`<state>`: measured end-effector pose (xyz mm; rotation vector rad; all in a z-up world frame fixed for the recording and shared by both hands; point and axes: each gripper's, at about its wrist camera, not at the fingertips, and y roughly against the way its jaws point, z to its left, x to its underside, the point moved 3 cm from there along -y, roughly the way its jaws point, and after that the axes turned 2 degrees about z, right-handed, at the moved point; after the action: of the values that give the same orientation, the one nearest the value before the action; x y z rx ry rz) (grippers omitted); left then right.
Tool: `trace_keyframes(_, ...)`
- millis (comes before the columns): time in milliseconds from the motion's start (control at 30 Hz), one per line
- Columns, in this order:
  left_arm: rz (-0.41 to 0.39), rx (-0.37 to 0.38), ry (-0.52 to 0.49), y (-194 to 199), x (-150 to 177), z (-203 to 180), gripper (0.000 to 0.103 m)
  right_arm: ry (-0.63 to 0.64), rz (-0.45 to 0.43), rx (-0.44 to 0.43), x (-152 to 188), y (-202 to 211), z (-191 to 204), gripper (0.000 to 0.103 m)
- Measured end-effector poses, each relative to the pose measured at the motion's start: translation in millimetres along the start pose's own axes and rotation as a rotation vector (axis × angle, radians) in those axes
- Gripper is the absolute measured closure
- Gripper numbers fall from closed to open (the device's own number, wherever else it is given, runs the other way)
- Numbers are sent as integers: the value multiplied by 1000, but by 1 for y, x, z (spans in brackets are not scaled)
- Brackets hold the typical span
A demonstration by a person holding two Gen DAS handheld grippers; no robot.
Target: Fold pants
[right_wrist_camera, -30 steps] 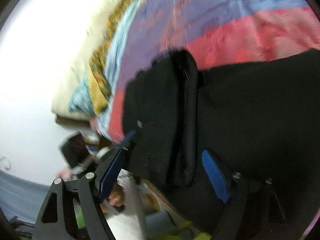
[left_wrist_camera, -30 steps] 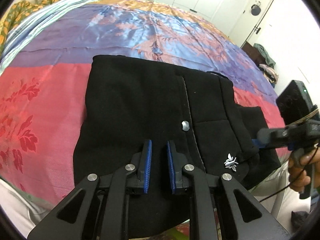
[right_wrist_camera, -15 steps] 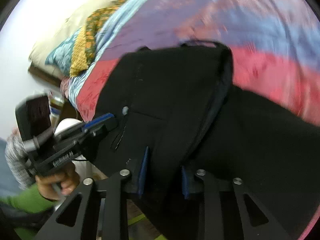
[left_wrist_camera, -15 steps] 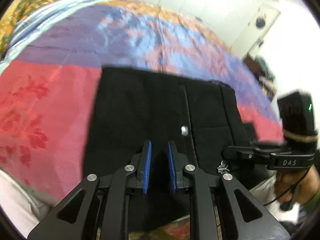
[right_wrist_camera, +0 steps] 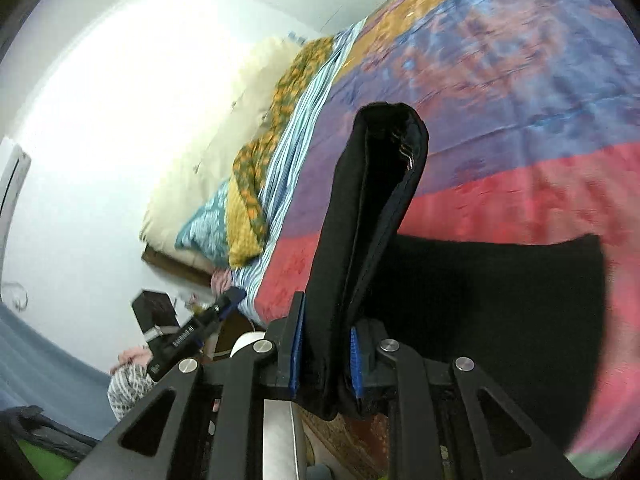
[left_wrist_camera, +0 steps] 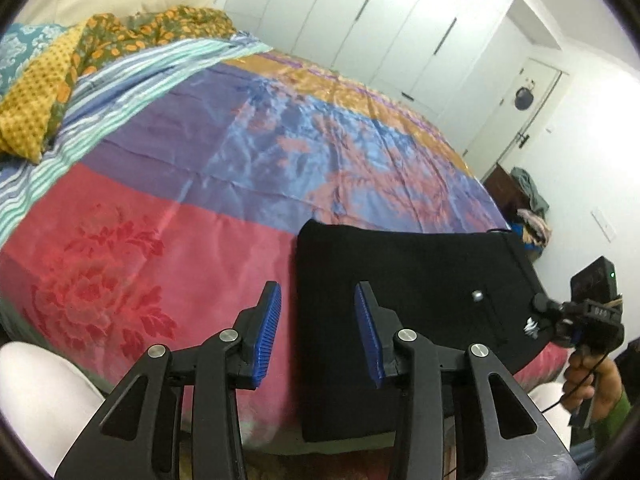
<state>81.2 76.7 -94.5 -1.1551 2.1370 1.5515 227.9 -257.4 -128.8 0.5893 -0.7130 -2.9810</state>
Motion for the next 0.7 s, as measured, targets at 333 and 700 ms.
trace_keyframes(333,79,44,-123,-24,18,-47,63,-148,-33,112,35,52,-73,84)
trace_keyframes(700,183,-39,-256,-54,54,-62,63,4,56,408,49,44,-92,66)
